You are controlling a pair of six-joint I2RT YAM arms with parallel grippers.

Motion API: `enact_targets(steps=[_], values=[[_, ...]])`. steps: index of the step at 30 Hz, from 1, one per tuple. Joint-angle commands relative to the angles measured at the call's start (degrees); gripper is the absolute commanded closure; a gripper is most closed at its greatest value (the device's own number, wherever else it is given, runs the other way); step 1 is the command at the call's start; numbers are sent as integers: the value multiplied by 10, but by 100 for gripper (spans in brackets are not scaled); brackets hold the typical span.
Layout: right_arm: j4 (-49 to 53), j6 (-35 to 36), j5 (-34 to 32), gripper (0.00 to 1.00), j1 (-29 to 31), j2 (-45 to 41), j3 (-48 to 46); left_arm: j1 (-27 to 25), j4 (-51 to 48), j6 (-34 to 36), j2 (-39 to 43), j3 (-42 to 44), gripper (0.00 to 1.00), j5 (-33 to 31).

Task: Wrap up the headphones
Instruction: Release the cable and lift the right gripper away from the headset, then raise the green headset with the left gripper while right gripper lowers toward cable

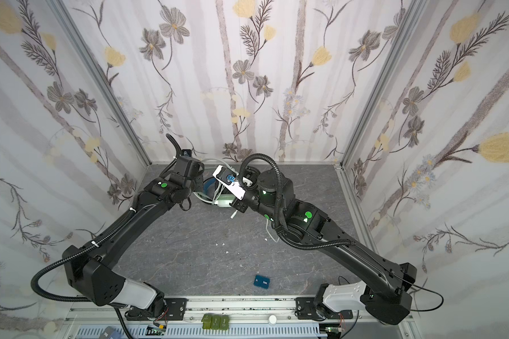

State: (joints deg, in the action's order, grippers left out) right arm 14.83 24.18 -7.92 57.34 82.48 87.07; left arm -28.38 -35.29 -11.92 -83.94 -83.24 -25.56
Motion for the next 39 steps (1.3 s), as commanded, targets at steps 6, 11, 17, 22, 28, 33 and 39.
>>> enact_targets(steps=[6, 11, 17, 22, 28, 33, 39], values=[[-17, 1, -20, 97, -80, 14, -2, 6, 47, 119, 57, 20, 100, 131], [-20, -43, 12, 99, -154, 33, 10, 7, 34, 113, 78, 18, 100, 185], [-42, -80, 32, 99, -199, 46, 9, 8, 32, 103, 98, 30, 100, 216], [-44, -106, 32, 100, -231, 61, 6, 7, 28, 99, 109, 24, 100, 240], [-46, -138, 33, 100, -273, 80, -4, 10, 23, 95, 113, 4, 100, 265], [-67, -153, 51, 99, -287, 77, -32, 10, 27, 75, 115, -25, 100, 283], [-93, -175, 83, 95, -289, 83, -52, 10, 59, 24, 115, -62, 100, 328]])
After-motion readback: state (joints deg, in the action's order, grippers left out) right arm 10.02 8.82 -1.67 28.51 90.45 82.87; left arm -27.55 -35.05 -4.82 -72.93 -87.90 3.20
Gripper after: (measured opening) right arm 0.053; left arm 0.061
